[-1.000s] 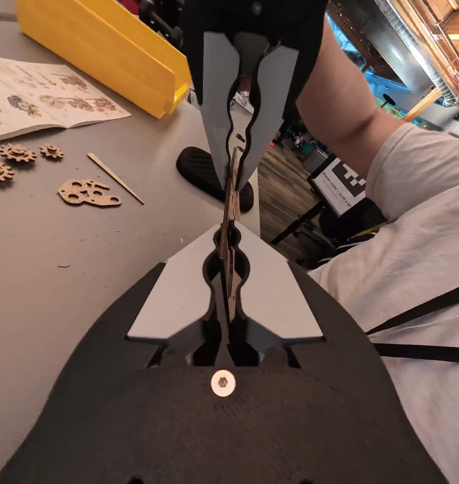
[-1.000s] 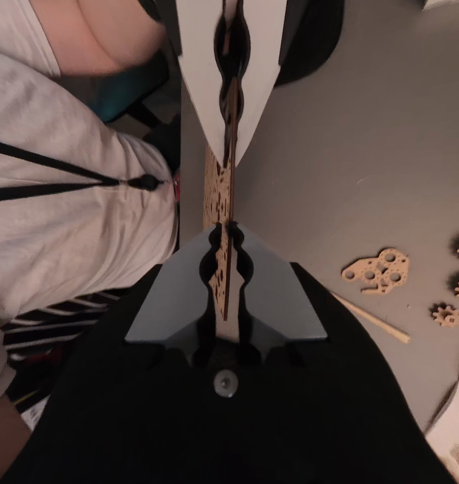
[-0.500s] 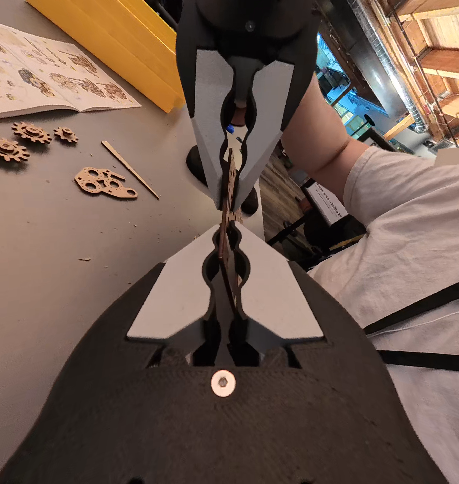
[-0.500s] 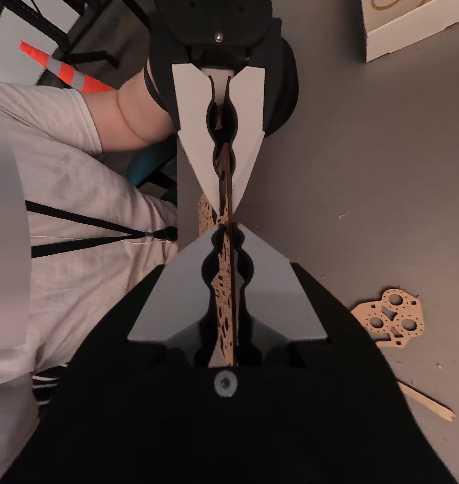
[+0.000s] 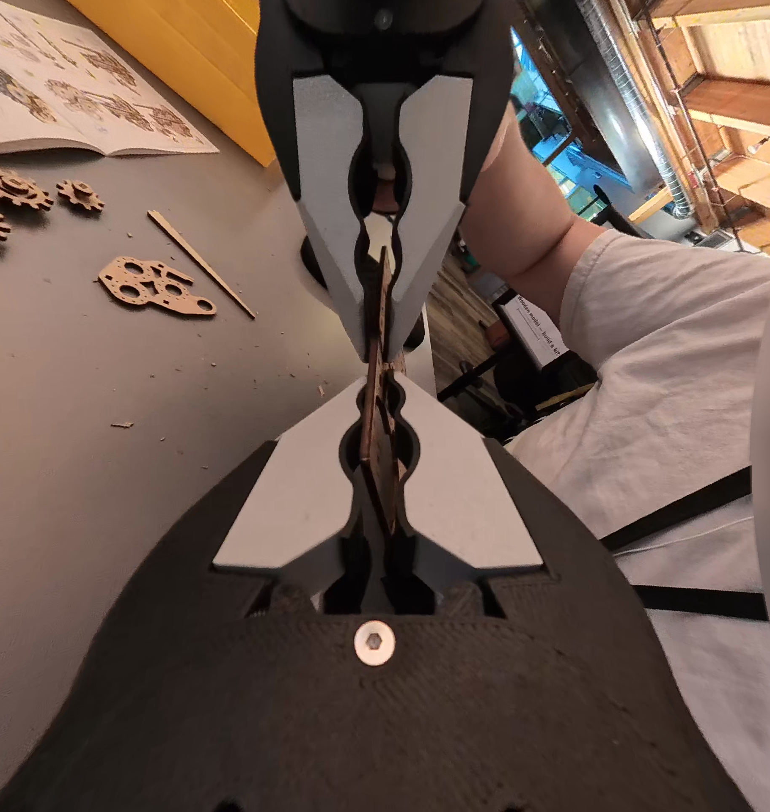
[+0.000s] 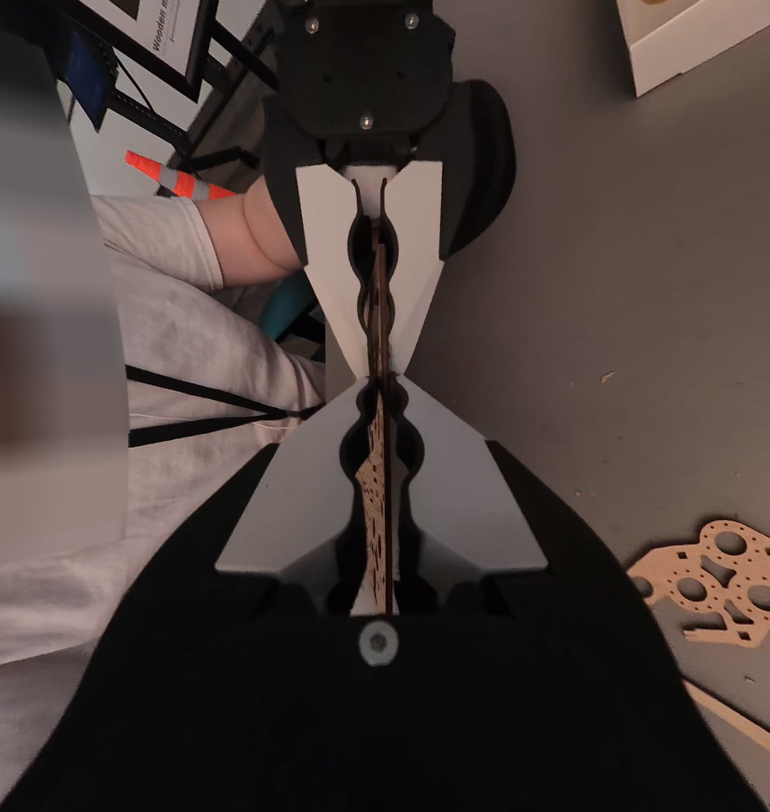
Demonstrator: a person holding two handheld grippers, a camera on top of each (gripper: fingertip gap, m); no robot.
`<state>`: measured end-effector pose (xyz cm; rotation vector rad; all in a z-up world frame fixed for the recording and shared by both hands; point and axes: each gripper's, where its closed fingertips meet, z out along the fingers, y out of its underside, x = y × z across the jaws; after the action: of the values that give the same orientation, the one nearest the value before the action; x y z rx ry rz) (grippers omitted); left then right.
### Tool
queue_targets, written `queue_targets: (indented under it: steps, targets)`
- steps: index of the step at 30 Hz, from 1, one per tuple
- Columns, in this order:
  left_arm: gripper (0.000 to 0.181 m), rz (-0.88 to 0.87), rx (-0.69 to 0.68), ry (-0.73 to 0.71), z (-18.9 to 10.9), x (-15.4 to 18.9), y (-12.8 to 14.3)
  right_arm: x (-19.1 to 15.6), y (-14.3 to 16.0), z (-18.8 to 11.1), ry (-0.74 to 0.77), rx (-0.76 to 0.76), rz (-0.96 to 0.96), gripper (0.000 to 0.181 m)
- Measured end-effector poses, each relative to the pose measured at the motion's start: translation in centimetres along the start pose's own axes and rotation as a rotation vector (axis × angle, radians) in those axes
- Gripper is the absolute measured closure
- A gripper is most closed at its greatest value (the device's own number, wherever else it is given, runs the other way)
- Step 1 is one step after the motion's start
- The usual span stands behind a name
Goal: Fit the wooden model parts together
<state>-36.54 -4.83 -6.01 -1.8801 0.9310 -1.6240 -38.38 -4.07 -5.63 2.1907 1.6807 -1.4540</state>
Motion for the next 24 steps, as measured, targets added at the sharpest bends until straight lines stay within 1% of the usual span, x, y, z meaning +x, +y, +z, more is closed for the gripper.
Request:
queue_targets:
  steps: [3,11,14,16,19,21,22,23,24]
  targets:
    - [0.179,-0.002,0.027,0.001,-0.3,0.0,-0.2,0.0,-0.4,-0.1,-0.028,0.049,0.03,0.179]
    - [0.178,-0.001,0.007,-0.033,-0.3,-0.3,0.3,0.4,-0.2,0.2,-0.027,0.051,0.105,0.179]
    - [0.179,-0.043,0.013,-0.05,-0.2,-0.6,0.4,0.8,0.0,0.3,0.027,0.031,0.08,0.178]
    - [0.179,-0.038,0.018,-0.066,-0.3,-0.7,0.5,0.7,-0.1,0.4,0.051,0.036,0.055,0.178]
    - [0.178,-0.014,0.054,-0.022,-0.6,0.2,0.1,-0.2,-0.5,0.3,0.023,0.069,0.039,0.179]
    - [0.173,-0.039,0.109,-0.061,-1.3,-0.7,-0.7,0.2,0.1,0.1,0.062,0.048,0.019,0.178]
    - [0.177,-0.034,0.136,-0.042,-1.7,-0.5,-1.1,0.0,0.0,0.1,0.045,0.068,0.026,0.179]
    - [0.179,-0.031,0.136,-0.01,-1.9,0.1,-1.2,-0.4,-0.2,0.1,0.023,0.085,0.036,0.179]
    - [0.179,-0.02,0.134,-0.01,-1.9,0.1,-1.2,-0.3,-0.2,0.1,0.029,0.084,0.035,0.179]
